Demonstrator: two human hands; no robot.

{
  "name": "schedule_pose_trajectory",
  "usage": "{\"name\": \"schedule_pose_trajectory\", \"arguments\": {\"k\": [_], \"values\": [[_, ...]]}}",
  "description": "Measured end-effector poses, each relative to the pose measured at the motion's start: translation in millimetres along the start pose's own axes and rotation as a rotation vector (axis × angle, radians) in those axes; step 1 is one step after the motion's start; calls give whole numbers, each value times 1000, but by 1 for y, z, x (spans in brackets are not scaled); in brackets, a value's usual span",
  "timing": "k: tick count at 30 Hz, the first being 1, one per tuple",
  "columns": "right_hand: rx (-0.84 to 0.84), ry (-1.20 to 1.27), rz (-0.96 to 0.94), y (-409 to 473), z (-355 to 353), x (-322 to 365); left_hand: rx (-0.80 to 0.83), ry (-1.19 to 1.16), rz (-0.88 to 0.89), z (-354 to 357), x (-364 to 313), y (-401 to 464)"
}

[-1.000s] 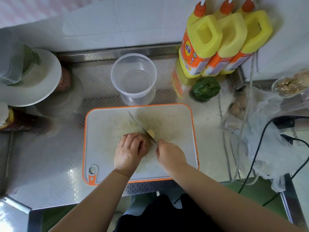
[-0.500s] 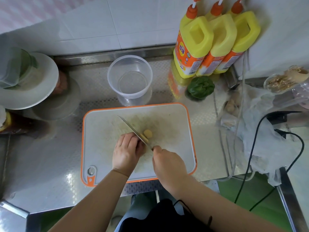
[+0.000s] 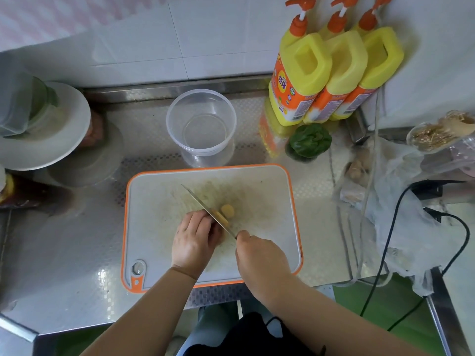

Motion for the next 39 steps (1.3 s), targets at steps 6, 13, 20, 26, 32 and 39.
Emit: {"name": "schedule_pose_trajectory", "arguments": {"k": [6,13,20,26,32,39], "values": [[33,-18,1,2,-2,2,5,13,-3,1,1,1],[71,-53,11,12,2,6,-6,8,-9,2,2,0],[102,-56,27,27,7,12,-28,-4,-13,1,2,1],[92,-55,42,16,10,-1,21,30,-27,4,3,-1],[75,-52,18,28,17,5,-4,28,-23,4,3,1],[163,12,105,59,38,-5,12,38,-31,-1,1,4]]}}
Point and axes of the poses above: each hand's wrist, its own y-axis towards the middle knuckle, its own z-axis out of the palm, x = y × z, the point moved 5 cm from there along y, towards the middle knuckle, and after that the axes turned 9 degrees about z, right-handed, at the moved point
